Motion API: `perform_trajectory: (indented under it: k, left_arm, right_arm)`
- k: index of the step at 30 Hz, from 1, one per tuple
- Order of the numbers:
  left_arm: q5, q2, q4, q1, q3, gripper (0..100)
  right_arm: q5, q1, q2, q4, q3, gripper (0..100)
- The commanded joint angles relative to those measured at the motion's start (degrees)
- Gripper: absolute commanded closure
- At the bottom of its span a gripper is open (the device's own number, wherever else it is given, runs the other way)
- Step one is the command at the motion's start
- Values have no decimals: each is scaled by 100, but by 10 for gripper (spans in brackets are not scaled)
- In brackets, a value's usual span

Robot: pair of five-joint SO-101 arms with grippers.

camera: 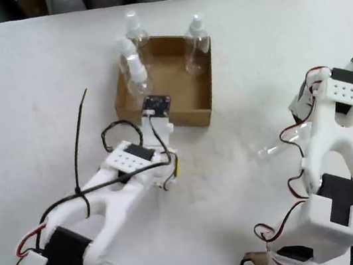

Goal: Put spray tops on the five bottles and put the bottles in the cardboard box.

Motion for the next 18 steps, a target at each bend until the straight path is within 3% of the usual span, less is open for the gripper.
perform_trajectory:
  k: [1, 18]
  left_arm:
    - [-88, -242, -97, 163, -53, 980]
    - [-97, -242, -97, 163, -44, 980]
  right_arm:
    - [-53, -92, -180, 110, -334, 818]
    - [-53, -215, -163, -321, -62, 817]
